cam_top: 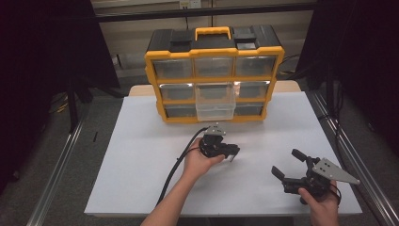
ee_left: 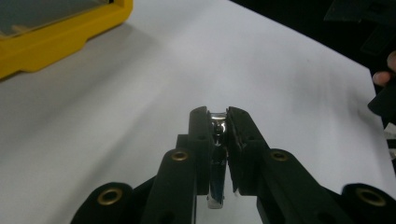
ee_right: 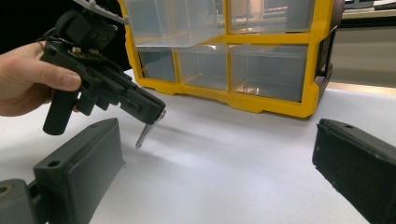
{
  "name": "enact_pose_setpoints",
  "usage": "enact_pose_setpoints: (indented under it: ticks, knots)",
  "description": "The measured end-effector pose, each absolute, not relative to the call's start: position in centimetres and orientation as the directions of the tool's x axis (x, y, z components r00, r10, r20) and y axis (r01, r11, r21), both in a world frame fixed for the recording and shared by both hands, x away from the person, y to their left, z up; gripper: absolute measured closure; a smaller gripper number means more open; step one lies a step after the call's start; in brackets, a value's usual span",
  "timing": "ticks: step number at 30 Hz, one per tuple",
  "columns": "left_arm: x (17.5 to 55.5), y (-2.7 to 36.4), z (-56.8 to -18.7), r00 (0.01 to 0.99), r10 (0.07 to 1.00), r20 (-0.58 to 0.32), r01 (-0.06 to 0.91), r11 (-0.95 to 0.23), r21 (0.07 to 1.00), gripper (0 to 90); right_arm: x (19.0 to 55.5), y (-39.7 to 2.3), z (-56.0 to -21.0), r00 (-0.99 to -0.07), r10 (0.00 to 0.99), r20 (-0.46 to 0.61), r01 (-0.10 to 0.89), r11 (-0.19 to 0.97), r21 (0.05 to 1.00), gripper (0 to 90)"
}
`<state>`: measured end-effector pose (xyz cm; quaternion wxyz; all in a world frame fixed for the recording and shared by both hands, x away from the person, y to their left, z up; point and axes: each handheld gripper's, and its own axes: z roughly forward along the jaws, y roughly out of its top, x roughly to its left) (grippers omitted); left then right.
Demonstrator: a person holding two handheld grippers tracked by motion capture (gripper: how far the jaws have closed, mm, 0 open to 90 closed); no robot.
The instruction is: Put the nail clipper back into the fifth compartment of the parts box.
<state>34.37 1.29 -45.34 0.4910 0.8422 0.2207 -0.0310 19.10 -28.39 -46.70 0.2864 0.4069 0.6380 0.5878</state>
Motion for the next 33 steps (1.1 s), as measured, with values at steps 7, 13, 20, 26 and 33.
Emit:
enact_pose_setpoints:
  ticks: [7, 13, 20, 26, 33]
  knots:
    - [34.3, 2.1, -44.1, 0.897, 0.328, -0.297, 0.409, -0.361, 0.838, 80.9, 19.1, -28.4, -46.7, -0.504, 0.856, 0.116, 0.182, -0.026, 0.983, 1.1]
    - [34.2, 2.8, -43.2, 0.894, 0.326, -0.308, 0.411, -0.322, 0.853, 80.9, 19.1, -28.3, -46.6, -0.499, 0.858, 0.121, 0.181, -0.033, 0.983, 1.2]
    - [34.3, 3.8, -42.2, 0.893, 0.334, -0.302, 0.402, -0.287, 0.869, 80.9, 19.0, -28.3, -46.6, -0.497, 0.86, 0.119, 0.183, -0.031, 0.983, 1.2]
    - [34.4, 4.5, -40.9, 0.896, 0.33, -0.298, 0.39, -0.26, 0.884, 80.9, 19.1, -28.3, -46.6, -0.504, 0.856, 0.119, 0.183, -0.029, 0.983, 1.2]
    - [34.6, 5.0, -39.6, 0.9, 0.327, -0.288, 0.375, -0.246, 0.894, 80.9, 19.1, -28.4, -46.6, -0.504, 0.856, 0.115, 0.181, -0.025, 0.983, 1.1]
